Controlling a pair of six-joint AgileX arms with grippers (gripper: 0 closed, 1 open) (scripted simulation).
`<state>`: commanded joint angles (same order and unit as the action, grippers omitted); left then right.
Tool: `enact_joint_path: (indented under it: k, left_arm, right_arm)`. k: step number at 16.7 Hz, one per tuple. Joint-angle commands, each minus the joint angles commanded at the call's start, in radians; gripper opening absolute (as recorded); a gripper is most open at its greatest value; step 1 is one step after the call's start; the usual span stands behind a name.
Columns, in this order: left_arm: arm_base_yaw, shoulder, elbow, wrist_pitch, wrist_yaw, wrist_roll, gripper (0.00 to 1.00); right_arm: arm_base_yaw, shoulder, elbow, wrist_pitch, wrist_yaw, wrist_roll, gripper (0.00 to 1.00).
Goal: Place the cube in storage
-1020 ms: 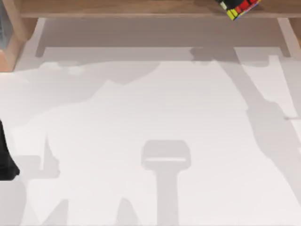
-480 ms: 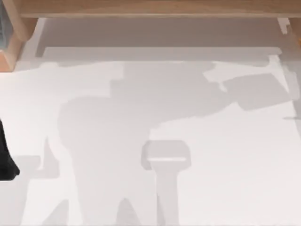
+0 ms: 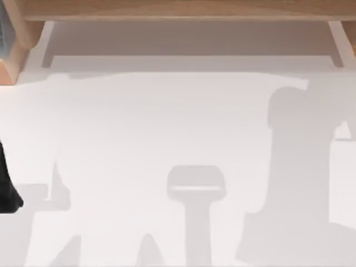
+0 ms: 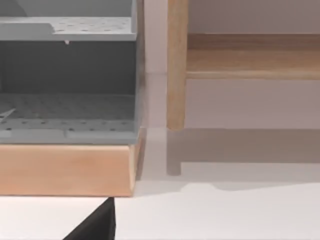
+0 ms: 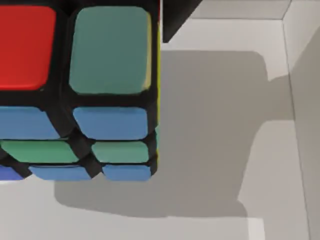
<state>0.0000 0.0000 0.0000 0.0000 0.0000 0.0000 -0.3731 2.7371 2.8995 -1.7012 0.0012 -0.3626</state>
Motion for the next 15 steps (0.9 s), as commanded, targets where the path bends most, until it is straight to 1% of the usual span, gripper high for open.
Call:
enact_joint_path:
  k: [7,15]
  left_arm:
    - [0.0,0.0,0.0,0.0,0.0,0.0,1.0]
    - [0.0,0.0,0.0,0.0,0.0,0.0,1.0]
  right_arm:
    - [-0.006,0.029,0.003,-0.007,-0.001,0.008,0.0]
    - [-0.006,0.029,0.003,-0.007,-0.001,0.008,0.6]
